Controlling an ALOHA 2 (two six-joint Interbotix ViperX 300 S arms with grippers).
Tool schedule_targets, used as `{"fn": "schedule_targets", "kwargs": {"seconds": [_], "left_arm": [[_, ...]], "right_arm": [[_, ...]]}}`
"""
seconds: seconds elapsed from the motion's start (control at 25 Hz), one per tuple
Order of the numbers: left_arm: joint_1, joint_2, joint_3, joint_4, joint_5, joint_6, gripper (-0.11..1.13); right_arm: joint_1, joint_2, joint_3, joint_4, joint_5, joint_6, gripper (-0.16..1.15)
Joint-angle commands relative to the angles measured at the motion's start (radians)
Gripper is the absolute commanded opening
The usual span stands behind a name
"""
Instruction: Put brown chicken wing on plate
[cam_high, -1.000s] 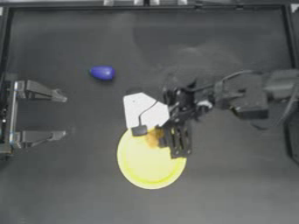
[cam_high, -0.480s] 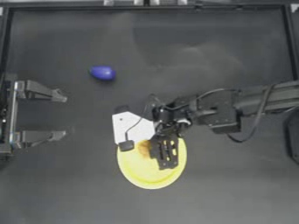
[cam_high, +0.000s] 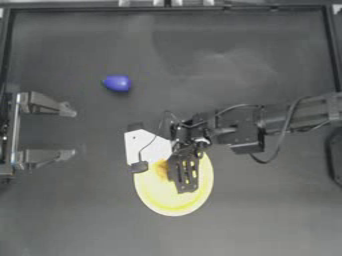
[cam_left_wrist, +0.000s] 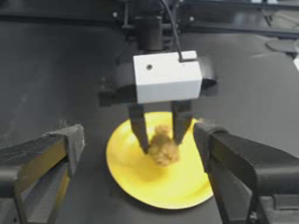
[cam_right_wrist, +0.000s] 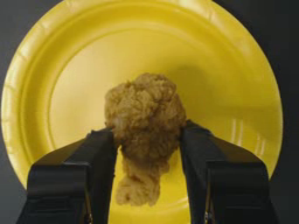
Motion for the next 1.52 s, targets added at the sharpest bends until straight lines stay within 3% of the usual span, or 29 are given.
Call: {"fn": "schedule_targets", "kwargs": {"seconds": [0.04, 0.24, 0.36, 0.68, 0.76, 1.0, 1.52], "left_arm": [[0.002, 0.008, -0.009, -0.002, -0.005, 0.0, 1.03], [0.002, 0.006, -0.009, -0.002, -0.003, 0.0, 1.03], [0.002, 0.006, -0.009, -0.002, -0.005, 0.0, 1.03], [0.002, 0.006, -0.009, -0.002, -0.005, 0.0, 1.03], [0.002, 0.006, -0.008, -0.002, -0.005, 0.0, 1.03], [0.002, 0.006, -0.008, -0.002, -0.005, 0.0, 1.03], [0.002, -0.018, 0.005, -0.002, -0.005, -0.002, 1.03]], "right_arm": [[0.005, -0.018, -0.028, 0.011, 0.0, 0.0, 0.35], [0.006, -0.014, -0.028, 0.026, 0.005, -0.003, 0.39], [0.006, -0.012, -0.028, 0.04, 0.011, -0.012, 0.5], [0.006, -0.008, -0.029, 0.054, 0.017, -0.008, 0.98], [0.005, -0.009, -0.031, 0.058, 0.017, -0.011, 1.05], [0.005, -0.014, -0.058, 0.081, 0.054, -0.018, 1.02], [-0.015, -0.118, -0.072, 0.071, 0.08, -0.028, 1.02]]}}
